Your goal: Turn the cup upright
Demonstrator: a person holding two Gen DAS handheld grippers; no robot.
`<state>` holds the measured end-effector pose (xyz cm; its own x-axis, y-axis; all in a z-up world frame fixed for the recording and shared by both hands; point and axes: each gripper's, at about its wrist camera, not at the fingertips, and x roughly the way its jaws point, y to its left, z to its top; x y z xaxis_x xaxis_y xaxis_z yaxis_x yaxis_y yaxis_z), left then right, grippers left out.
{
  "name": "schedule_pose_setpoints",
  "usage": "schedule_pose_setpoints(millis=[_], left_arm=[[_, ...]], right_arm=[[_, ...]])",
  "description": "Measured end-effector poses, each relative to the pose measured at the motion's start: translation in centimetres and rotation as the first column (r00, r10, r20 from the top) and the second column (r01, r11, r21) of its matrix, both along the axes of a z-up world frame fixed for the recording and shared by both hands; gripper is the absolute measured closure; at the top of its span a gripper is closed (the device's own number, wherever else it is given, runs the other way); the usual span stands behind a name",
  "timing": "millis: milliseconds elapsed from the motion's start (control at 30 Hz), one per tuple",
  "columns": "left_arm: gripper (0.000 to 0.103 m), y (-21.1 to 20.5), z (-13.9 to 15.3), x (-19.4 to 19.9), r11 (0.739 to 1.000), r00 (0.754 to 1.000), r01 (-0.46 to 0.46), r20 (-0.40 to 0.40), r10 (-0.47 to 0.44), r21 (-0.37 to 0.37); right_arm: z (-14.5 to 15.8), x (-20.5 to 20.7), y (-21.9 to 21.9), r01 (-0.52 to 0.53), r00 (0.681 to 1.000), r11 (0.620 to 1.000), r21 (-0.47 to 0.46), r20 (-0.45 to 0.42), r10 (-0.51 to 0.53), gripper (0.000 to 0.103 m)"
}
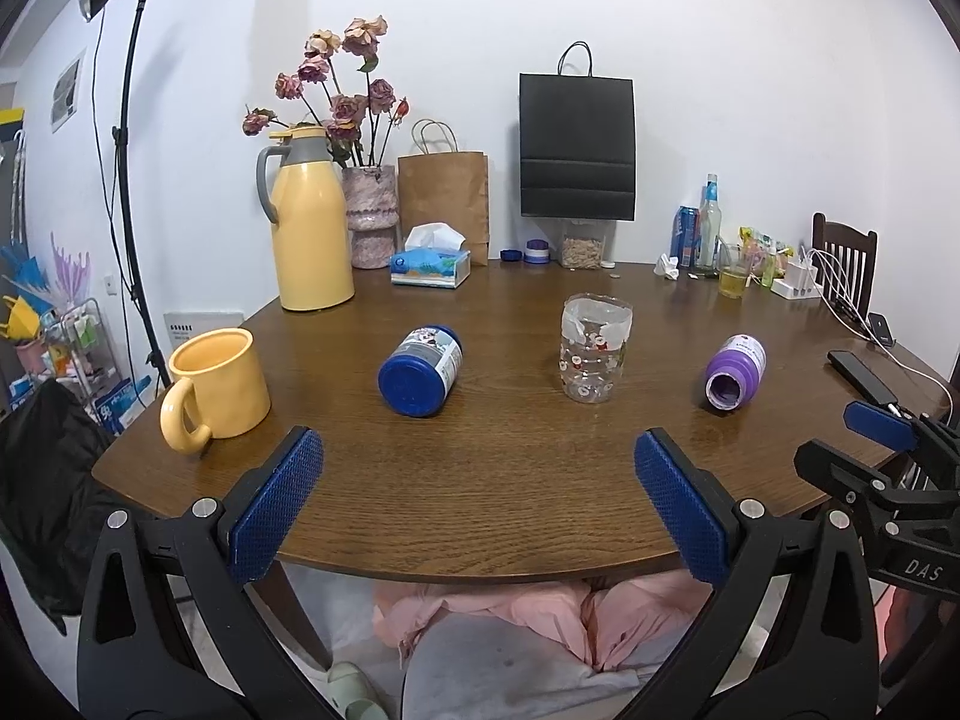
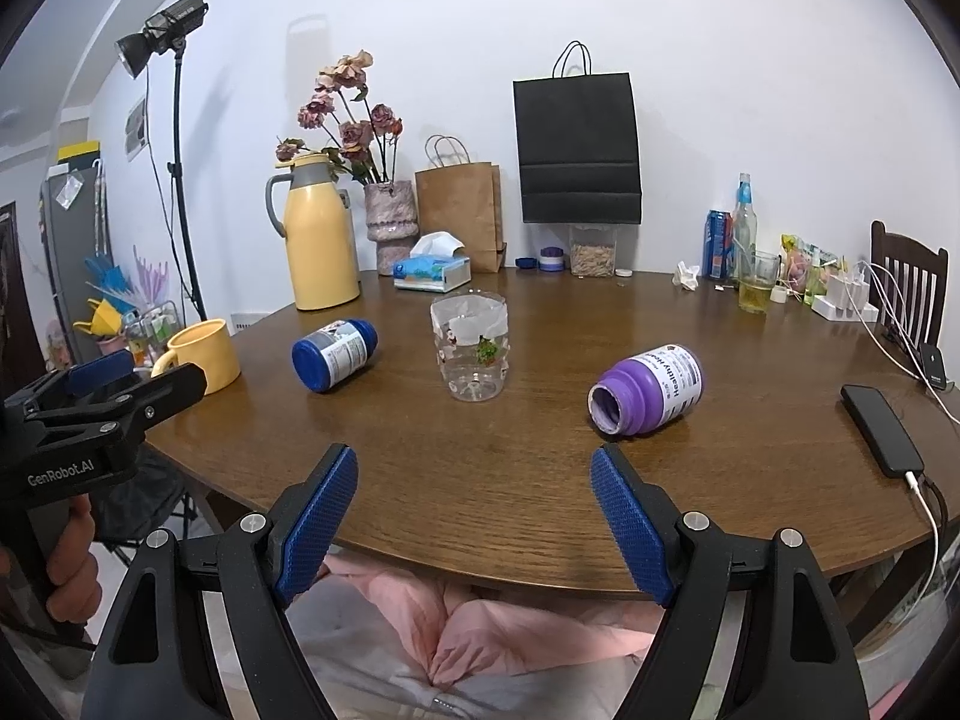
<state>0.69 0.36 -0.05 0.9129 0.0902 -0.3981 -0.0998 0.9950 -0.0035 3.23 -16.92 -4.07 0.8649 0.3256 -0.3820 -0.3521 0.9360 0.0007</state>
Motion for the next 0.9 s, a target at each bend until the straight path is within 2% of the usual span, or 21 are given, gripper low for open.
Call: schedule_pose_setpoints(millis=[133, 200, 300, 367, 400, 500, 567, 733, 833, 900], left_arm=[[0.000, 0.1, -0.1, 0.1, 1.000, 1.000, 0.005, -0.003, -0.005, 0.007], [0.000, 0.0, -0.1, 0.2, 1.000, 1.000, 0.016, -0.005, -0.016, 0.014], [0.000, -0.1, -0.4, 0.5, 0.999, 0.999, 0.031, -0.011, -0.031, 0.033], [0.000, -0.1, -0.7, 1.1, 0.999, 0.999, 0.039, -0.024, -0.038, 0.027], [0.000, 0.0, -0.8, 1.6, 0.999, 0.998, 0.046, -0.034, -0.046, 0.014], [0.000, 0.3, -0.7, 3.0, 0.998, 0.997, 0.059, -0.046, -0.061, -0.038], [0.000, 0.3, -0.7, 3.7, 0.996, 0.997, 0.063, -0.035, -0.065, -0.059], [0.000, -0.4, -0.9, 6.6, 0.993, 0.994, 0.096, -0.047, -0.100, -0.068], [0.000, -0.9, -1.3, 8.6, 0.987, 0.988, 0.139, -0.061, -0.145, -0.084], [0.000, -1.3, -1.6, 9.8, 0.982, 0.982, 0.165, -0.073, -0.172, -0.092]], right_arm=[[0.3, 2.0, -0.5, 0.049, 0.999, 0.999, -0.018, 0.009, -0.049, 0.019], [0.5, 3.8, -1.7, 0.081, 0.997, 0.996, 0.038, -0.011, -0.081, 0.019], [0.5, 7.4, -3.9, 0.177, 0.983, 0.977, 0.119, -0.068, -0.169, 0.019], [0.2, 9.8, -4.8, 0.248, 0.967, 0.960, 0.127, -0.094, -0.238, 0.019], [-0.1, 11.6, -5.4, 0.290, 0.952, 0.947, 0.135, -0.136, -0.273, 0.019], [-1.1, 15.1, -6.8, 0.333, 0.930, 0.918, 0.217, -0.238, -0.281, 0.019], [-1.6, 16.8, -6.9, 0.366, 0.915, 0.902, 0.230, -0.266, -0.304, 0.019], [-2.4, 20.1, -5.9, 0.410, 0.887, 0.897, 0.166, -0.302, -0.349, 0.019], [-3.0, 21.2, -5.9, 0.394, 0.891, 0.903, 0.169, -0.310, -0.331, 0.020], [-3.2, 21.6, -5.5, 0.333, 0.913, 0.929, 0.162, -0.300, -0.275, 0.033]])
